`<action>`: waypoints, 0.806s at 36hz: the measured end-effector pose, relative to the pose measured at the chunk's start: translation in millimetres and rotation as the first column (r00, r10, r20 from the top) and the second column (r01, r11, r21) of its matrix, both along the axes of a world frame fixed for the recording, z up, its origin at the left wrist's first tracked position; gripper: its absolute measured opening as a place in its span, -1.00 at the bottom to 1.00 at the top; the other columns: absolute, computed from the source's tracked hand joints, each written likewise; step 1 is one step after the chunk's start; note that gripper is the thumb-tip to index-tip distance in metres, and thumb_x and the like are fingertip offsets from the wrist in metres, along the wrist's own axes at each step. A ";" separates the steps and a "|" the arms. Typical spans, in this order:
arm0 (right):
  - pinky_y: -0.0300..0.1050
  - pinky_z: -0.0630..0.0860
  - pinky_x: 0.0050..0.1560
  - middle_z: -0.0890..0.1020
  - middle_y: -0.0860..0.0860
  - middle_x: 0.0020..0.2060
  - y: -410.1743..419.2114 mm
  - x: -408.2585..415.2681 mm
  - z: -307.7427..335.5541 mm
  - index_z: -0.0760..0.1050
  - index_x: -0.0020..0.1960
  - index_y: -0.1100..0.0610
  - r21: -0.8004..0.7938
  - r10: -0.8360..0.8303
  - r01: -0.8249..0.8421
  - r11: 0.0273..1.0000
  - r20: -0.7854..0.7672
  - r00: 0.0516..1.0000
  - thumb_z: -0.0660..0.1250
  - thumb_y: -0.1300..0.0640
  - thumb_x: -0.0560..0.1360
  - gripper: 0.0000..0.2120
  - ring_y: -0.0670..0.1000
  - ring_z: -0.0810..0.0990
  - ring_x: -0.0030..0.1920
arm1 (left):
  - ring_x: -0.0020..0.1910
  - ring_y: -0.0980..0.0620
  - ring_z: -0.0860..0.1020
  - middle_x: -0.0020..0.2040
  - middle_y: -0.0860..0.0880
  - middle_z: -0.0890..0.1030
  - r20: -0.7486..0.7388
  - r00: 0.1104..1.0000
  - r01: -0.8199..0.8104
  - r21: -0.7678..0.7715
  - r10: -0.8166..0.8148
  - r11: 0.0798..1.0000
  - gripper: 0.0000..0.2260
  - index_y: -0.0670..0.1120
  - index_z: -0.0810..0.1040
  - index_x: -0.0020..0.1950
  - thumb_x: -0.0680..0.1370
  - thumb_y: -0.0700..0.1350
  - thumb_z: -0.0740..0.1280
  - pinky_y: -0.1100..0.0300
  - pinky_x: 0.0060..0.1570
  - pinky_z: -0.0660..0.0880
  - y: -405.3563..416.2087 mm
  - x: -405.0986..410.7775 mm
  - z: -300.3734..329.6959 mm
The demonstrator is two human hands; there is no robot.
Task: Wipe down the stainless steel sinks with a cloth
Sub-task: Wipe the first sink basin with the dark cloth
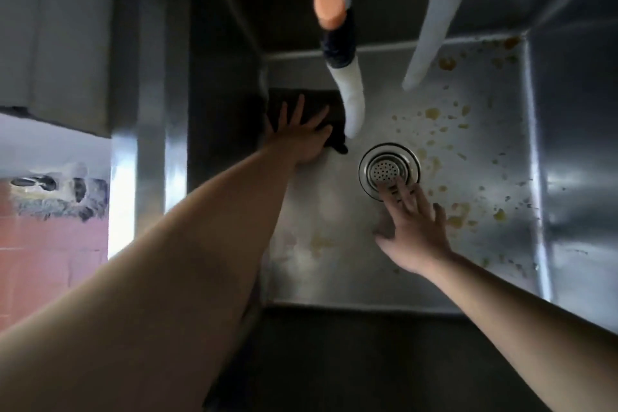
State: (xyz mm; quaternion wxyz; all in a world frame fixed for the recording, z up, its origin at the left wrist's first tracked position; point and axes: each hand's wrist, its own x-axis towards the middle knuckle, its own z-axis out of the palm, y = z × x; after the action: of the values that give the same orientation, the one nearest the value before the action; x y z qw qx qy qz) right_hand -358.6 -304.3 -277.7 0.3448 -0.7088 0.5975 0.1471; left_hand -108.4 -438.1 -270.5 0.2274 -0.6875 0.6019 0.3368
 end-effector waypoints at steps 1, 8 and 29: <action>0.27 -0.15 0.53 -0.33 -0.12 0.58 -2.1 8.5 1.0 -0.36 0.53 -0.30 -0.006 -0.005 0.005 1.000 0.018 1.000 0.20 -0.28 0.52 -0.15 0.07 -0.30 0.59 | 0.58 -0.16 -0.32 0.63 0.06 -0.29 0.000 0.999 0.034 0.023 -0.034 0.999 -0.48 0.38 -0.16 0.56 0.63 0.31 -0.06 -0.27 0.50 -0.24 -6.8 2.0 6.1; 0.33 -0.07 0.52 -0.20 -0.07 0.62 -43.0 81.7 12.2 -0.20 0.60 -0.18 -0.111 0.059 -0.047 0.993 0.106 0.993 0.24 -0.20 0.54 -0.18 0.13 -0.18 0.61 | 0.61 -0.13 -0.04 0.64 -0.04 0.10 -0.210 0.965 -0.219 -0.303 0.160 0.928 -0.46 0.16 0.28 0.55 0.55 0.11 0.20 -0.07 0.55 -0.09 73.1 -8.9 112.1; 0.41 -0.21 0.49 -0.02 0.03 0.63 -102.8 201.8 -13.7 0.03 0.61 -0.13 -0.246 0.182 -0.189 0.950 -0.050 0.982 0.04 0.10 0.68 -0.47 0.21 -0.16 0.61 | 0.60 -0.17 0.13 0.63 -0.07 0.14 0.218 0.932 -0.050 -0.715 0.291 0.697 -0.44 0.07 0.25 0.59 0.59 0.16 0.17 -0.17 0.52 0.15 271.9 48.1 168.7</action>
State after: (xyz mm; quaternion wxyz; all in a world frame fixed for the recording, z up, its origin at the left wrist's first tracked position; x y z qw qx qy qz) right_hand -156.8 -407.1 -291.3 0.2292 -0.7977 0.5465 0.1120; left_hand -60.3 -166.2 -101.8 0.0109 -0.8197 0.5725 -0.0100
